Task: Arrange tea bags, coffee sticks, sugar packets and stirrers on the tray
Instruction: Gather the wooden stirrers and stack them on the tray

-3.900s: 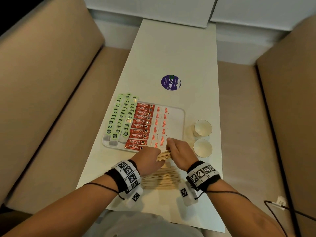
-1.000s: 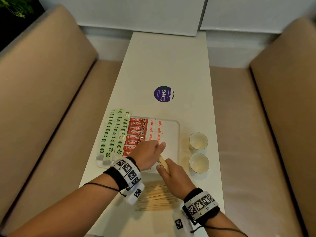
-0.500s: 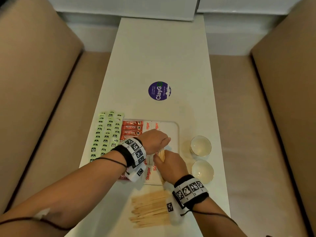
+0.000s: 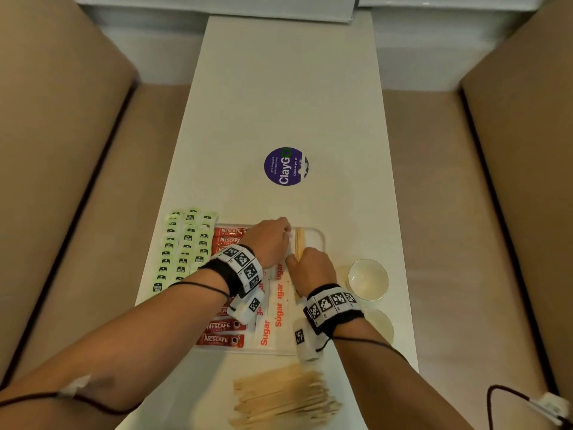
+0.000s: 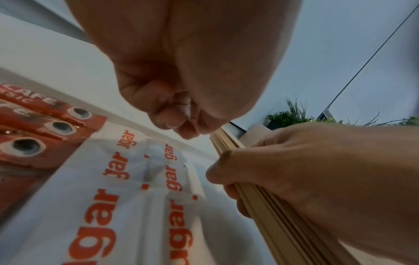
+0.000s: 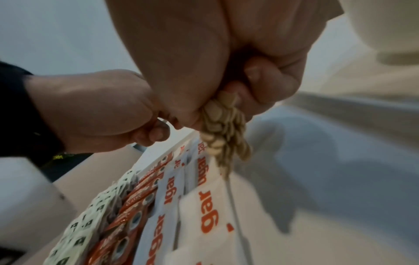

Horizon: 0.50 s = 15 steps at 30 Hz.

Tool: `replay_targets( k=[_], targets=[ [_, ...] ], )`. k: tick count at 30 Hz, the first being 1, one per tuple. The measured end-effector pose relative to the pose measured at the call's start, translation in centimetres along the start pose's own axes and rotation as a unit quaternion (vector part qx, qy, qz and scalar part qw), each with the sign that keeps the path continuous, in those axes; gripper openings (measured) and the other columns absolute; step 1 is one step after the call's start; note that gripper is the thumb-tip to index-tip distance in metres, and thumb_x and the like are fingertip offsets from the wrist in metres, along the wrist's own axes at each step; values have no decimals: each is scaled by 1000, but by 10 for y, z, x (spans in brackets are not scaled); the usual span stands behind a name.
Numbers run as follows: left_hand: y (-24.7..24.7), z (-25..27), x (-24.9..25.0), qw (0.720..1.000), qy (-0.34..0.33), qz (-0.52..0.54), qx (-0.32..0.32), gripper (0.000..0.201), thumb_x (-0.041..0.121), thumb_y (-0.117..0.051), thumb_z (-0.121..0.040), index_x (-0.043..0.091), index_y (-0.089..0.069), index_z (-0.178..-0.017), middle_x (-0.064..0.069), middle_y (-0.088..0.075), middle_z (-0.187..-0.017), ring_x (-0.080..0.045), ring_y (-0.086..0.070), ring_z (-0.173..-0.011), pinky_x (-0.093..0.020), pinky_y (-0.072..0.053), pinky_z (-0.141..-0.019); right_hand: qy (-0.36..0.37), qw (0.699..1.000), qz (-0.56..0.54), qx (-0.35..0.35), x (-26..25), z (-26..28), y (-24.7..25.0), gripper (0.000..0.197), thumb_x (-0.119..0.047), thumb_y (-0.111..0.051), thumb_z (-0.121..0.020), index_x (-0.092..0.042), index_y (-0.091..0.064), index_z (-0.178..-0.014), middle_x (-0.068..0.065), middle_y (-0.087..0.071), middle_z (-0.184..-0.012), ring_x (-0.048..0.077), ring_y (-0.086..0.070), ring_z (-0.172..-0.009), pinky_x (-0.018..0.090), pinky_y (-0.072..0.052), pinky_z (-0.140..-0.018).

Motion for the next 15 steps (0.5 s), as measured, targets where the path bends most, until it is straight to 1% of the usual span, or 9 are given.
replay_targets(
  k=[3,6,9,12,15],
  targets=[
    [-4,0,-5,999,-8,-22,-26,25,25,-43,-102,20,-61,-119,-1,-68,-112,-19,-63,-97,-37,-52,-85,-13,1000,15,-6,-3,-9,-2,38,-37,-49,-100,-18,-44,-68,-1,-51,-68,21,-55,-65,30,-41,-56],
    [-10,-1,-8,999,-14,-26,-42,26,24,-44,-102,21,-64,-118,-1,-68,-118,-18,-63,-103,-37,-52,-91,-27,999,34,-11,-4,-15,-2,36,-36,-50,-99,-17,-47,-70,1,-56,-73,24,-58,-70,30,-43,-59],
    [-13,-1,-7,998,-22,-42,-41,29,26,-46,-101,19,-65,-122,-3,-67,-121,-21,-64,-105,-36,-52,-90,-33,998,51,-17,-7,-18,-1,35,-36,-51,-99,-17,-49,-70,1,-58,-75,23,-59,-69,29,-42,-57],
    [-13,-1,-6,998,-26,-42,-35,29,25,-47,-100,18,-66,-122,-5,-67,-120,-22,-64,-105,-35,-51,-88,-26,997,65,-18,-8,-18,0,38,-40,-51,-100,-18,-47,-69,0,-57,-74,21,-58,-69,29,-44,-58],
    [-14,-1,-8,998,-29,-39,-31,27,27,-51,-99,18,-65,-120,-4,-67,-118,-21,-63,-104,-35,-51,-89,-18,997,75,-15,-7,-14,2,42,-44,-50,-100,-18,-46,-67,-3,-53,-68,19,-57,-67,28,-40,-54]
  ],
)
Point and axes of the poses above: each hand's wrist, its own z-axis away from the middle knuckle, its own y-axis out of the back of the hand, x = y × z, the point moved 4 cm from there along -z, towards the middle knuckle
